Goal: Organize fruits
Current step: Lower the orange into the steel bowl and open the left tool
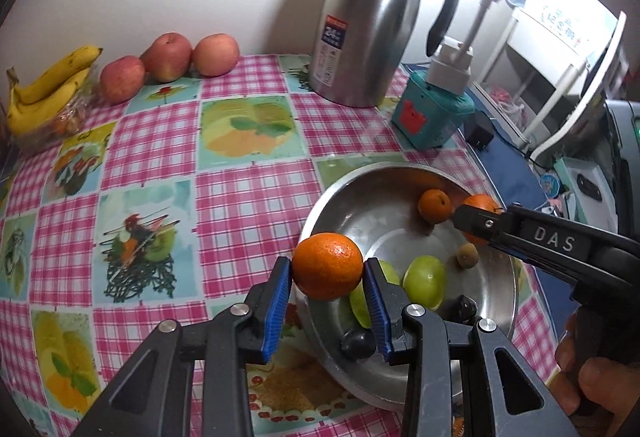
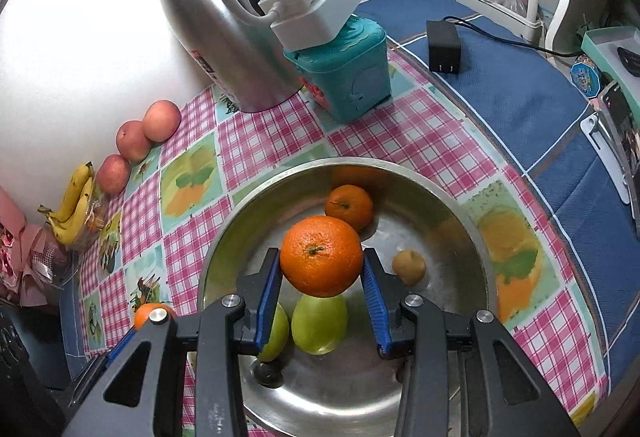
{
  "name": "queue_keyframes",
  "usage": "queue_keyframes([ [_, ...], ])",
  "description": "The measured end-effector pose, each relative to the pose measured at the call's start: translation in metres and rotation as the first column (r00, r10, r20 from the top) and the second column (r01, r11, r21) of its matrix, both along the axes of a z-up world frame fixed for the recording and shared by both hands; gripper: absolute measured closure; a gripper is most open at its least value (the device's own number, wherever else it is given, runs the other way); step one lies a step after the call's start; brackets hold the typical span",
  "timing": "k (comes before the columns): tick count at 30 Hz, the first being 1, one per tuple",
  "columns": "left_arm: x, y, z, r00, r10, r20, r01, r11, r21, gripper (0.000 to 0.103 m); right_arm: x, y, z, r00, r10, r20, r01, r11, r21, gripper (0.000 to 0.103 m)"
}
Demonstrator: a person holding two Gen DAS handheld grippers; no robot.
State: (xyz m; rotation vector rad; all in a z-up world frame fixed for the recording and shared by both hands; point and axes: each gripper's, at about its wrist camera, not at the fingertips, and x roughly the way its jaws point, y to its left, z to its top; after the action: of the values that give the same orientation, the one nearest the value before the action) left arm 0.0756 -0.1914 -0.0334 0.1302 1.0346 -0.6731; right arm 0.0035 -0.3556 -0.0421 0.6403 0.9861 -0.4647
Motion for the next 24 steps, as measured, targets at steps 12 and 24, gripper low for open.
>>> queue_keyframes([
  [12, -0.006, -0.011, -0.012, 0.999, -0.035, 0.001, 0.035, 0.999, 0.027, 0.064, 0.002, -0.001, -0.016, 1.000, -0.001, -0.030, 0.001, 1.000, 0.015, 0.061],
  [24, -0.007, -0.017, -0.022, 0.999, -0.047, -0.020, 0.048, 0.998, 0.049, 0.064, 0.004, -0.002, -0.026, 0.998, -0.006, -0.056, 0.007, 1.000, 0.023, 0.061],
])
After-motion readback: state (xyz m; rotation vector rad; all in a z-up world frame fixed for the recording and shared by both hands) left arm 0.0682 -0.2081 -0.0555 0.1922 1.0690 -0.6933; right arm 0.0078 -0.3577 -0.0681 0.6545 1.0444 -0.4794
